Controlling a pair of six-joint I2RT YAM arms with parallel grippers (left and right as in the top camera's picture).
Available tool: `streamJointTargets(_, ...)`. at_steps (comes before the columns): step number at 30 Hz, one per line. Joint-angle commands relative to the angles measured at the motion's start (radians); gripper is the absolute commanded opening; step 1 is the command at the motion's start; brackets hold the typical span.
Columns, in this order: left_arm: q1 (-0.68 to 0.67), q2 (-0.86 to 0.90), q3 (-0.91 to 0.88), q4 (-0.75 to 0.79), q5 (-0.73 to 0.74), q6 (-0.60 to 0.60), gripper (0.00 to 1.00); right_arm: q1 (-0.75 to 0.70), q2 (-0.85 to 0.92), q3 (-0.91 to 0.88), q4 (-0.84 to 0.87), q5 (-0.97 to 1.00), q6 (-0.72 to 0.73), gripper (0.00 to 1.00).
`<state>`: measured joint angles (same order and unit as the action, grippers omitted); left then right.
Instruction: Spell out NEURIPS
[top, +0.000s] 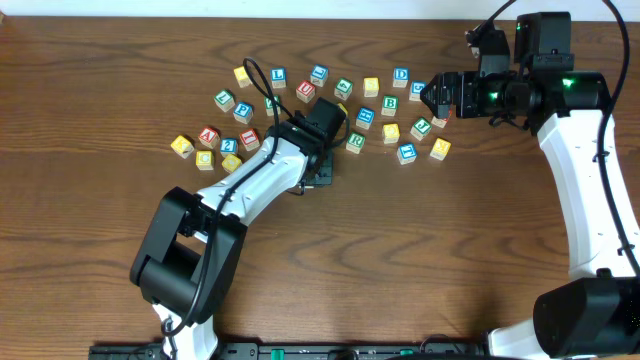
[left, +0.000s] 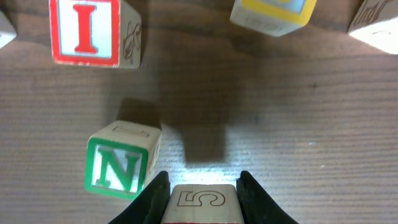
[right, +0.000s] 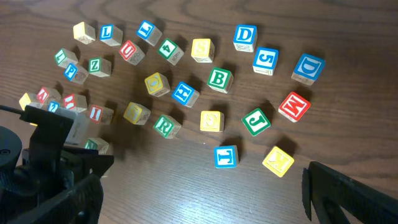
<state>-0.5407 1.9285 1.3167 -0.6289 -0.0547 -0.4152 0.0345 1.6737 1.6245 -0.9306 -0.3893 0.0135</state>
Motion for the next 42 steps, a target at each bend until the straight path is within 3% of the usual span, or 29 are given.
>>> streamJointTargets(1,-0.002,0.021,-0.008,0.014,-0.006,0.022,0.25,-0.007,0.0,0.016,-0.002,-0.002,-0.011,0.99)
streamJointTargets(15,-0.001,0.025,-0.069,0.133,-0.011,0.108,0.25,-0.007,0.0,0.016,-0.002,-0.002,-0.011,0.99)
streamJointTargets(42,0.037,0.09,-0.069,0.195,-0.044,0.111,0.25,-0.007,0.0,0.016,-0.002,-0.002,-0.011,0.99)
